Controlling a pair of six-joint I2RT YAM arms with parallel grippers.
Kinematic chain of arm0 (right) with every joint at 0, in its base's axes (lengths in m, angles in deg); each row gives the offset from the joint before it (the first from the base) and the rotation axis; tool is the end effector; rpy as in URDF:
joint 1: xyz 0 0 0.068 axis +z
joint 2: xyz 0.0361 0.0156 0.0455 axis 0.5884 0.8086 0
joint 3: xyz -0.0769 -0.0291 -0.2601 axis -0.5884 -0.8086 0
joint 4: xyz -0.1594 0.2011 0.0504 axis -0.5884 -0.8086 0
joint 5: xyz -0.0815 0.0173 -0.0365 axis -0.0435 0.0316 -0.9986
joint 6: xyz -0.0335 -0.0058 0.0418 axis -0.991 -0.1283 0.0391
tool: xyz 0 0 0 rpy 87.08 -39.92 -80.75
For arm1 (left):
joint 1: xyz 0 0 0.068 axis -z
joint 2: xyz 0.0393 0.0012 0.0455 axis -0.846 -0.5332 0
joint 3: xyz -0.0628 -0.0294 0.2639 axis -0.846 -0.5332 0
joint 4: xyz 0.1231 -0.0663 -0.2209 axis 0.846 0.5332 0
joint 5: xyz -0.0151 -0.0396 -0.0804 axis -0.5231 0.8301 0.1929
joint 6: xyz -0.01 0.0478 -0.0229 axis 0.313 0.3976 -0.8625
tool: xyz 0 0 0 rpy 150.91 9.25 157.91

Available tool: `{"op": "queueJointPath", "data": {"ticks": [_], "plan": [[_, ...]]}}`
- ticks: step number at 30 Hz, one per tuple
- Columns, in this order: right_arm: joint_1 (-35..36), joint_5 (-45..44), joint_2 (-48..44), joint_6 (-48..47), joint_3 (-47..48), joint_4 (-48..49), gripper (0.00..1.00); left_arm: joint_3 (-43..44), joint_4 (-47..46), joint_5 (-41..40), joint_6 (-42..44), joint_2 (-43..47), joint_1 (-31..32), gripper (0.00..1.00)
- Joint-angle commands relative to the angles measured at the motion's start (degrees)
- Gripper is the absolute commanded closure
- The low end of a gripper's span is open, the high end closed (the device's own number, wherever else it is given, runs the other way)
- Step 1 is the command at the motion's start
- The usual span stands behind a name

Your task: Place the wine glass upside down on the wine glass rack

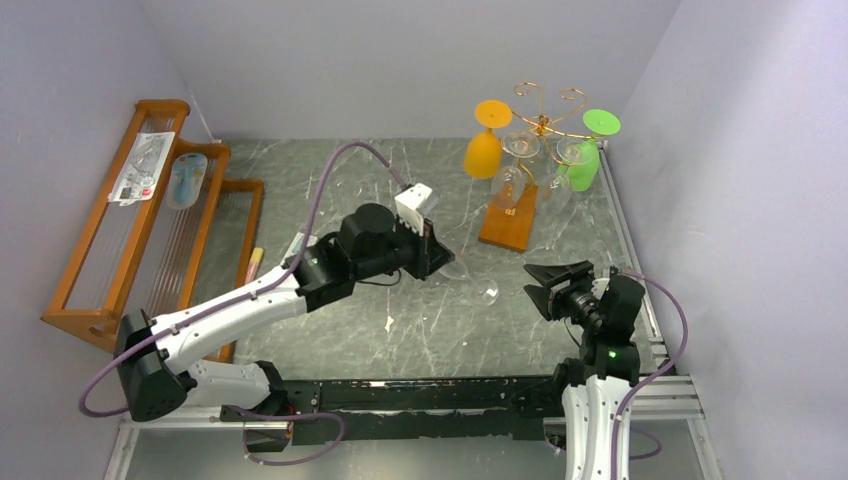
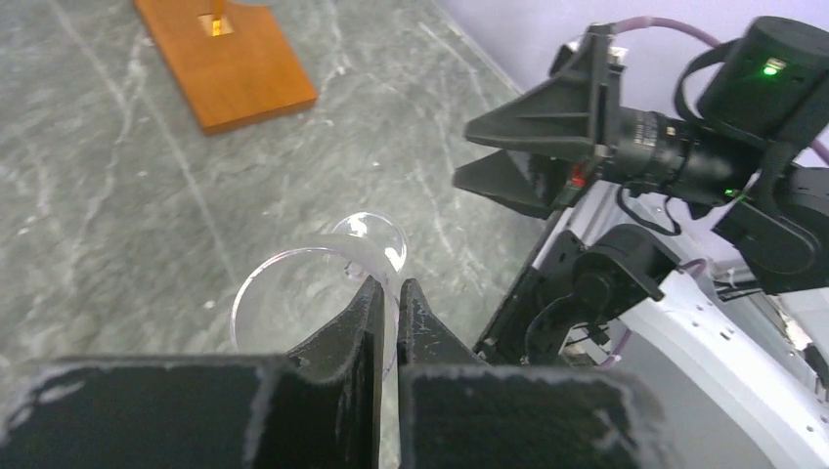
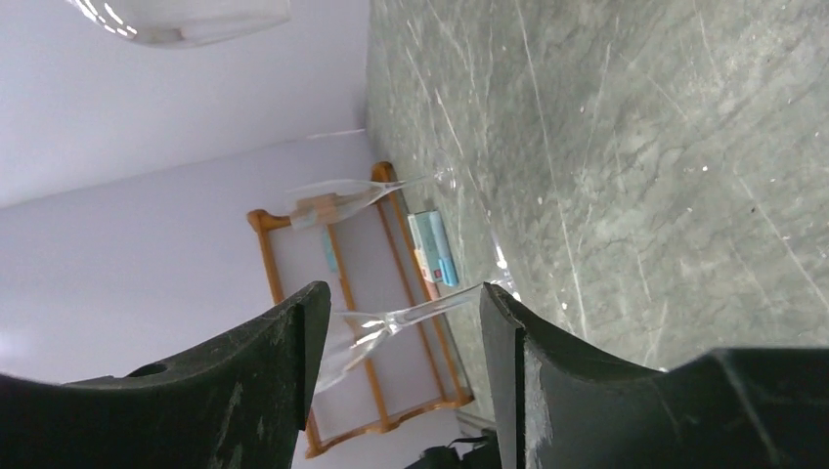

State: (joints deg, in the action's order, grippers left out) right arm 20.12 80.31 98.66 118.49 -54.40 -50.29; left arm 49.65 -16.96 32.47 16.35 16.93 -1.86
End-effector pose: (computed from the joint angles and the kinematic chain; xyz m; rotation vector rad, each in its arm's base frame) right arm 0.1065 -0.0082 0.2188 1.1323 1.8438 1.2312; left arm 0.1607 -0.2418 0.3543 0.5922 1.9211 -1.0040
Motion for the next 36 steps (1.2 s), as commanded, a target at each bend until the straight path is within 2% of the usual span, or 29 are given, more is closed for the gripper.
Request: {"op": "queueJointPath", "data": {"ticks": [1, 7, 16, 25, 32, 36], "plan": [[0.5, -1.0, -0.9, 6.3, -0.1, -3.6, 0.39, -2.0, -14.0, -6.8, -1.3, -0.9, 5.2, 0.95], [0.6, -4.0, -1.0, 10.6, 1.5, -9.9, 0.42, -4.2, -22.4, -15.5, 2.6, -3.3, 12.4, 0.95], [0.5, -4.2, 0.5, 12.6, 2.9, -11.9, 0.44, -4.1, -30.2, -22.3, 8.1, -8.3, 16.5, 0.95], [1.4, -2.2, 2.0, 16.0, 2.1, -10.7, 0.46, -3.1, -36.5, -23.7, 8.7, -12.2, 19.0, 0.95], [1.7, -1.7, 3.0, 19.5, -0.9, -4.0, 0.49, -2.2, -37.0, -21.8, 8.0, -13.8, 19.4, 0.95], [1.8, -2.9, 4.3, 19.3, -0.8, -3.4, 0.5, -2.8, -37.7, -20.7, 7.5, -13.7, 19.6, 0.95]]}}
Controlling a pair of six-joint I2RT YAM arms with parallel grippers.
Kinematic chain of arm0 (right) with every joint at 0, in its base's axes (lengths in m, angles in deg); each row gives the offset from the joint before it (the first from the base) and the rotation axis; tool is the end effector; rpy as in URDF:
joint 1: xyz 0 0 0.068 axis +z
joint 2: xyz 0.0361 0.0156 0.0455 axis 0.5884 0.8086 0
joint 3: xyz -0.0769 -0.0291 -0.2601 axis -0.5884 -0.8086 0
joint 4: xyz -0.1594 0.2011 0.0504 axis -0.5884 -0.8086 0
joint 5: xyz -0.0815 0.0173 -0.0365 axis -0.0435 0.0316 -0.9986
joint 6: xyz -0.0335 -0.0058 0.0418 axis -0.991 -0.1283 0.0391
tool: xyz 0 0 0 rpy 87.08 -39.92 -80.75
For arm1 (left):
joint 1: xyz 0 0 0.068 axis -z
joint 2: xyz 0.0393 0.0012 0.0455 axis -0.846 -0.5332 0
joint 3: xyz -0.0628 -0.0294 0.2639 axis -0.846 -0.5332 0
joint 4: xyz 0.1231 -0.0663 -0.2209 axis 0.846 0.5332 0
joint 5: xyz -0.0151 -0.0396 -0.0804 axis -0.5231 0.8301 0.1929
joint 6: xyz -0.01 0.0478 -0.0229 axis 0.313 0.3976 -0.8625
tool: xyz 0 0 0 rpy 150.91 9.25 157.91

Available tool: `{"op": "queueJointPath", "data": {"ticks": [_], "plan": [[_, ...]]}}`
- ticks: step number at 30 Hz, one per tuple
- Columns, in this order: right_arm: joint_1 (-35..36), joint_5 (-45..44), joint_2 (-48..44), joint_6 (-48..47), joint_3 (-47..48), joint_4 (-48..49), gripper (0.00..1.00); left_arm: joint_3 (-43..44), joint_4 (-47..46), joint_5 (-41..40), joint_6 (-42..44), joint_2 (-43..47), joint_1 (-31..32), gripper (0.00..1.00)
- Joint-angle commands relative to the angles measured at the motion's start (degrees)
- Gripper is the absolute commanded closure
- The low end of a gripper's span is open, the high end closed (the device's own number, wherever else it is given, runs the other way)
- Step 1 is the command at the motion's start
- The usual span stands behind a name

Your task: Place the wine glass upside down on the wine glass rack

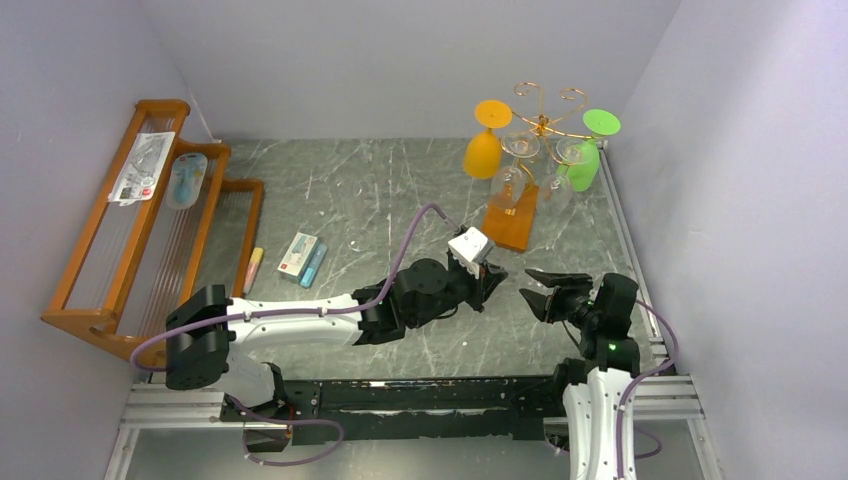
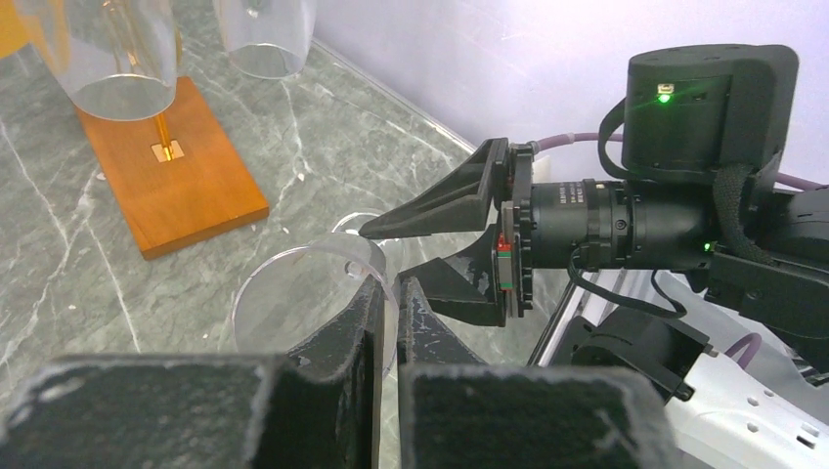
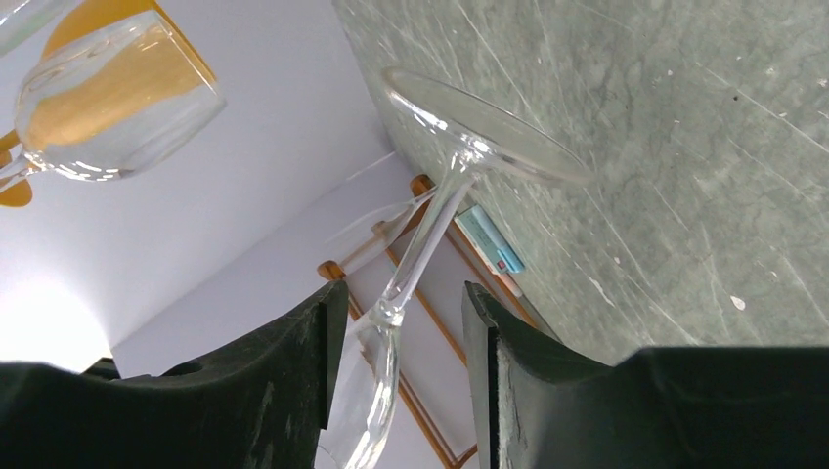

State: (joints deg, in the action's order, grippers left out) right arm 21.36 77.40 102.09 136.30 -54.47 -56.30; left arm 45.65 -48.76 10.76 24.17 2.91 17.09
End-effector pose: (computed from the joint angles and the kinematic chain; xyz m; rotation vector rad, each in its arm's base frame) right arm 0.1074 -0.0076 0.2035 1.6405 1.7804 1.3174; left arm 0.1023 -0.3367 0.3145 0.6114 1.6129 -0.9598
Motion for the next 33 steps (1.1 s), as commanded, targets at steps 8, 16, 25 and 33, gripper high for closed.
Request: {"op": "queueJointPath", "data": {"ticks": [8, 16, 25, 33], "plan": [[0.6, 0.7, 3.4, 2.4, -1.6, 6.0, 0.6, 1.4, -6.7, 2.3, -1.7, -0.3, 1.0, 0.95], [0.7, 2.1, 5.9, 2.7, -0.8, 10.4, 0.87, 0.6, -6.5, 3.1, -2.7, -0.5, 1.2, 0.95], [0.6, -1.4, 7.1, -1.0, 1.2, 13.1, 1.0, -1.9, -0.5, 2.6, -5.2, 3.0, 1.2, 0.53], [0.6, -9.3, 4.5, -10.6, 2.2, 12.9, 1.0, -5.8, 10.2, 1.9, -3.6, 13.3, 1.2, 0.16]]}}
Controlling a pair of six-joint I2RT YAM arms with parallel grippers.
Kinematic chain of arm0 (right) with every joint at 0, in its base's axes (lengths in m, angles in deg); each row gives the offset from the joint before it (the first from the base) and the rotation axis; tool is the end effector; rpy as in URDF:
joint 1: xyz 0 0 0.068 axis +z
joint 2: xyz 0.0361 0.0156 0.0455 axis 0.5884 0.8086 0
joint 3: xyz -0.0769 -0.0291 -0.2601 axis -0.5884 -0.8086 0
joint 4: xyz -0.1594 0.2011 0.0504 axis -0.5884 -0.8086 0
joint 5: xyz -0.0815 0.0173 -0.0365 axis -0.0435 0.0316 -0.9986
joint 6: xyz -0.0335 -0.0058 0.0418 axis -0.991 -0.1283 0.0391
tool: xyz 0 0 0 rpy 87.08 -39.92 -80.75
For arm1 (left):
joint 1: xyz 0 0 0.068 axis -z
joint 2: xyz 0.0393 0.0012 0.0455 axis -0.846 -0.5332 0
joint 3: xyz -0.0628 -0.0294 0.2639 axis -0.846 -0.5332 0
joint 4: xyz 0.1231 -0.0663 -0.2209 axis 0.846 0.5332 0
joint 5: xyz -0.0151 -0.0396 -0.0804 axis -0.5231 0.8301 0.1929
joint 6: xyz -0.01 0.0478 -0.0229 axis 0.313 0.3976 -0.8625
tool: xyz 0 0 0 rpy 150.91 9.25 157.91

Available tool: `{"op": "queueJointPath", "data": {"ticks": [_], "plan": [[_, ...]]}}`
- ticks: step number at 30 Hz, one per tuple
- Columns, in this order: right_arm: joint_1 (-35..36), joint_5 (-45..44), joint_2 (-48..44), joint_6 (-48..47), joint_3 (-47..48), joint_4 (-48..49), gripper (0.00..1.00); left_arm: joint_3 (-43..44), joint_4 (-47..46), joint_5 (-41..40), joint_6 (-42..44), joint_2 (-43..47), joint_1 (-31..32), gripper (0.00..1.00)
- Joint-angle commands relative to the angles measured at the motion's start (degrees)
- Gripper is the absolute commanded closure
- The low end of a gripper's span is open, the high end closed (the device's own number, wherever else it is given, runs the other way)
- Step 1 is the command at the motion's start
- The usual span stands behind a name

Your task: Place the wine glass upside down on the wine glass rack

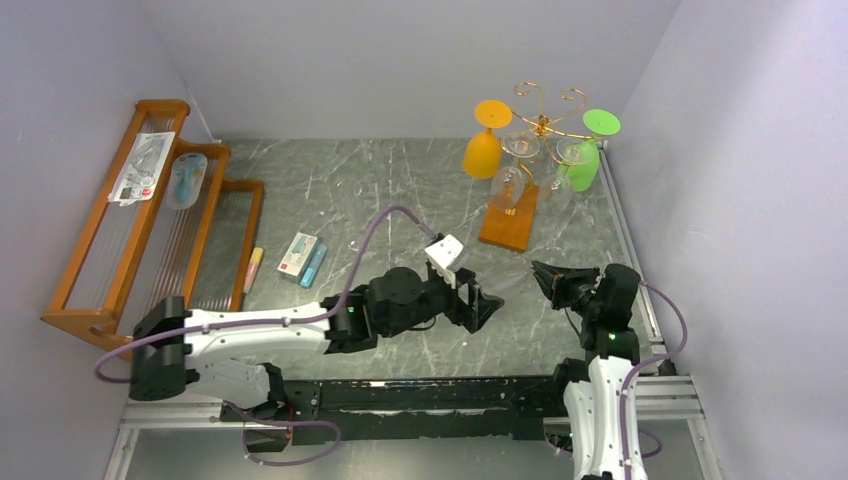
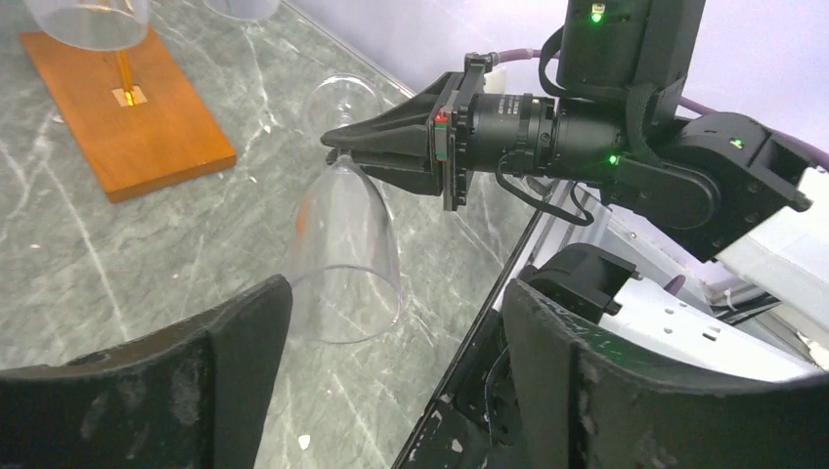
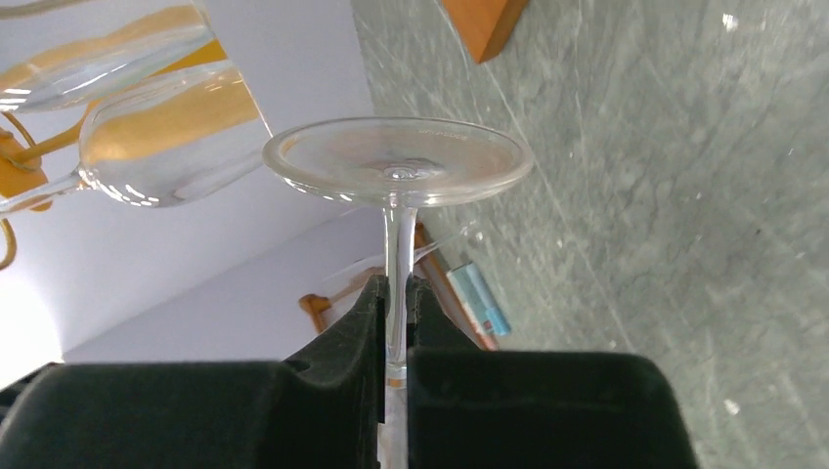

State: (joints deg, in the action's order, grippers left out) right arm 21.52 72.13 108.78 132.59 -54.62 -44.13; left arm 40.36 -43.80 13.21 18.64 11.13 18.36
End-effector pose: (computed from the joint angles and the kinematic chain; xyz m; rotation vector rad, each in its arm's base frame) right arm 0.1303 -0.0161 0.2087 1.5129 1.7233 1.2195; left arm 0.0851 -0.3055 0.3175 0.6113 1.6773 -1.0566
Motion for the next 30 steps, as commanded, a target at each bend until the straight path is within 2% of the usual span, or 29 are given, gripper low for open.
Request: {"op": "queueJointPath", "data": {"ticks": [1, 6, 9, 15, 22, 27, 30], "plan": [[0.5, -4.4, -3.0, -7.8, 2.4, 1.2, 1.0, 0.5, 8.0, -0.6, 3.1, 6.0, 0.0, 0.14], [0.5, -7.6, -7.2, -19.0, 4.7, 3.2, 1.0, 8.8, 20.6, -0.5, 8.9, 6.0, -0.2, 0.1], [0.5, -6.8, -10.9, -26.7, 5.1, 7.8, 1.0, 12.3, 22.0, 3.3, 7.4, 4.5, -1.0, 0.09], [0.6, 1.4, -15.8, -36.0, 2.5, 19.1, 1.0, 18.6, 19.9, 15.8, 4.4, -0.4, -3.2, 0.08], [2.2, 12.3, -18.7, -38.4, -2.0, 36.5, 1.0, 23.8, 16.2, 18.7, 2.6, -3.6, -5.6, 0.08], [2.8, 17.9, -19.9, -40.1, -2.5, 42.8, 1.0, 25.2, 12.9, 23.2, -2.5, -6.7, -6.7, 0.08], [3.1, 20.6, -19.8, -41.5, -2.3, 45.4, 1.0, 23.5, 7.2, 24.0, -3.8, -7.5, -6.9, 0.11]]}}
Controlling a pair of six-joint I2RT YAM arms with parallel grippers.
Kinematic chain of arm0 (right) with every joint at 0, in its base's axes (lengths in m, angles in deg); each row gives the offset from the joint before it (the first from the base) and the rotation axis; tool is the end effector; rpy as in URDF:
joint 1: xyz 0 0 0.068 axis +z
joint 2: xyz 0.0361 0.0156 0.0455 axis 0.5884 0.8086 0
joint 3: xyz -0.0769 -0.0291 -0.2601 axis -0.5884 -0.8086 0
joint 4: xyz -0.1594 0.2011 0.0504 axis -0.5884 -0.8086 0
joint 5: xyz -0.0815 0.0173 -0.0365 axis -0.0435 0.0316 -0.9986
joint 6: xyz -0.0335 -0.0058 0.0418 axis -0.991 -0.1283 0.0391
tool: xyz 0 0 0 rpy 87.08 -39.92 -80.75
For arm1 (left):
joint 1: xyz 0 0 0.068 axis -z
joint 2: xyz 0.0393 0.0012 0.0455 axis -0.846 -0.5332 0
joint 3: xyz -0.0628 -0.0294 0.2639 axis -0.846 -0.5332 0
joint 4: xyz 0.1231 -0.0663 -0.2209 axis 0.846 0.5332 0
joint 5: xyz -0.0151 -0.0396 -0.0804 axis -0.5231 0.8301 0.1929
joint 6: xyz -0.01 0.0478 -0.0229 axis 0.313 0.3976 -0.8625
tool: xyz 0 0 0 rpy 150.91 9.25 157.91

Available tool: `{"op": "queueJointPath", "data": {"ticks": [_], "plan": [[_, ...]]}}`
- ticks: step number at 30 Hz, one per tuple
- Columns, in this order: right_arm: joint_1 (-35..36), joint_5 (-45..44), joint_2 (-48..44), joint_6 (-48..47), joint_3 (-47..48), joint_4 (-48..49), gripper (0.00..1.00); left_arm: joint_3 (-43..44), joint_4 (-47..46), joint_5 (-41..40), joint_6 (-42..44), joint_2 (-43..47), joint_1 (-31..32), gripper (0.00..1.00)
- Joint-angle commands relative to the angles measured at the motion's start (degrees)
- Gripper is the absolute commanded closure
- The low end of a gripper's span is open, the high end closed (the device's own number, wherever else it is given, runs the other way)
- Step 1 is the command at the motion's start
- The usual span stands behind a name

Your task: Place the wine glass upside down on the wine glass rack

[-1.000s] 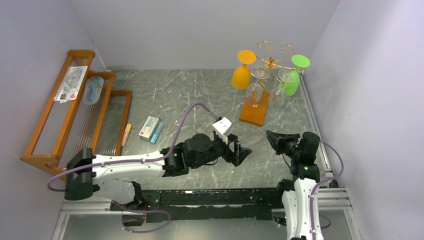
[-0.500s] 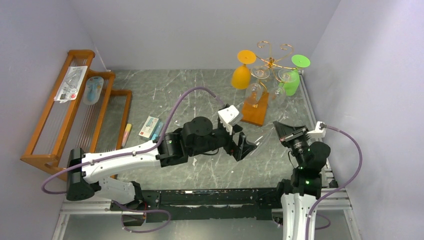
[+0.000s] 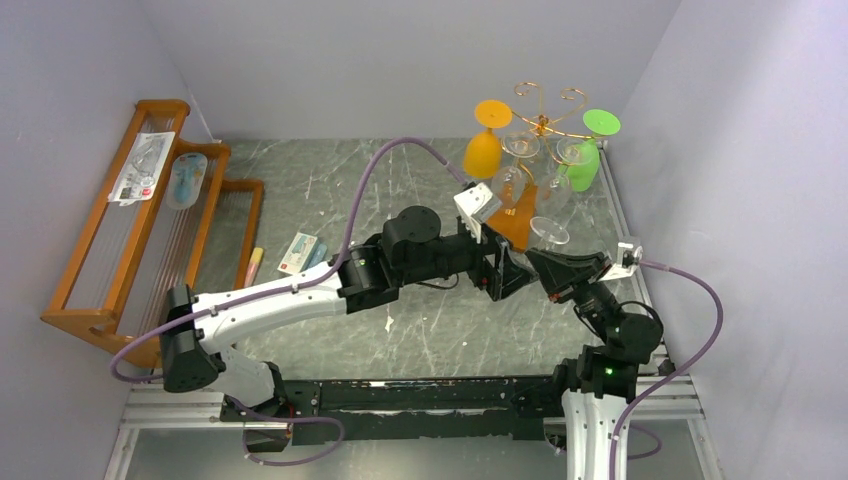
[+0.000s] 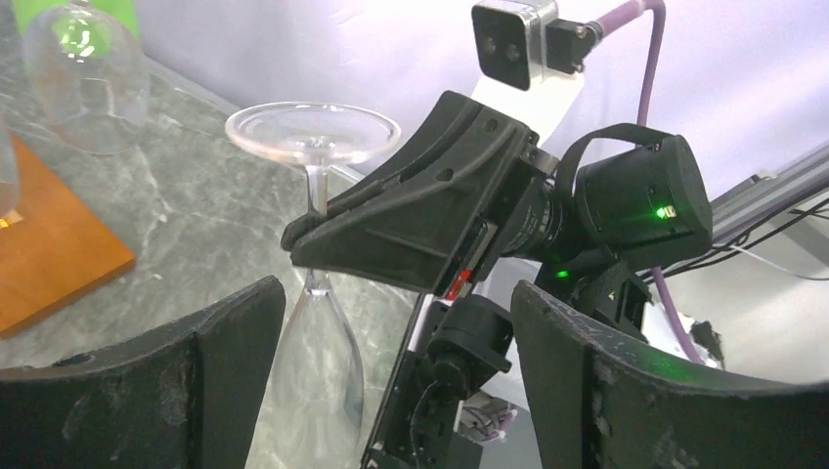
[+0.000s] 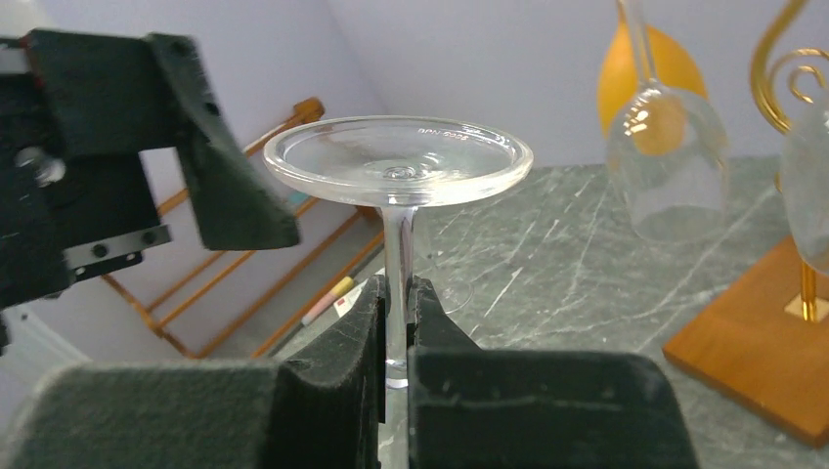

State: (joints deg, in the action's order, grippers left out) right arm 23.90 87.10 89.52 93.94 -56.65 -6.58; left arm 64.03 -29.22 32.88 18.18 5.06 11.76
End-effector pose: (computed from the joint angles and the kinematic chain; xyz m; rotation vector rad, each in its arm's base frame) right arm 0.0872 0.0064 0.2930 -0.0629 1.3272 0.9417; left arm 0.1189 -0.3263 0.4051 0.7681 1.6110 -1.2719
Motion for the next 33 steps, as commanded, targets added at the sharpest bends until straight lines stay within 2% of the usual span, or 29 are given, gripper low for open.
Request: {"op": "queueJointPath", "data": {"ticks": [1, 5, 9, 14, 20, 23, 28, 30, 33], "plan": [[0.8, 6.2, -0.6, -3.3, 0.0, 8.3, 1.0, -0.7, -8.5, 3.5, -3.5, -1.6, -0.3, 0.12], [1.1, 8.7, -0.4, -4.7, 1.2, 9.9, 1.0, -1.9, -10.5, 1.9, -7.4, -1.0, -1.7, 0.1], [1.4, 9.4, -1.0, -8.9, 1.3, 11.7, 1.0, -4.9, -16.2, 9.1, -21.1, 0.6, -5.9, 0.06], [1.4, 10.0, 1.6, -15.9, 5.0, 11.9, 1.0, -7.4, -18.5, 14.0, -37.2, 0.9, -11.5, 0.07], [1.4, 13.1, 1.9, -24.3, 4.8, 11.5, 1.0, -4.5, -23.7, 26.0, -49.4, -4.8, -15.0, 0.1], [1.4, 13.7, -0.2, -32.2, 4.7, 7.3, 1.0, -4.4, -29.5, 30.5, -54.6, -7.1, -15.3, 0.14], [1.4, 13.3, 0.3, -38.5, 6.4, 0.7, 1.0, -3.9, -26.4, 34.5, -53.7, -8.3, -15.3, 0.21], [1.4, 13.5, 0.2, -38.0, 5.9, 2.0, 1.0, -4.6, -26.1, 35.1, -53.6, -8.3, -15.3, 0.26], [1.5, 13.9, 0.2, -37.7, 5.5, 2.6, 1.0, -5.2, -28.3, 36.4, -54.6, -8.4, -15.3, 0.41]]}}
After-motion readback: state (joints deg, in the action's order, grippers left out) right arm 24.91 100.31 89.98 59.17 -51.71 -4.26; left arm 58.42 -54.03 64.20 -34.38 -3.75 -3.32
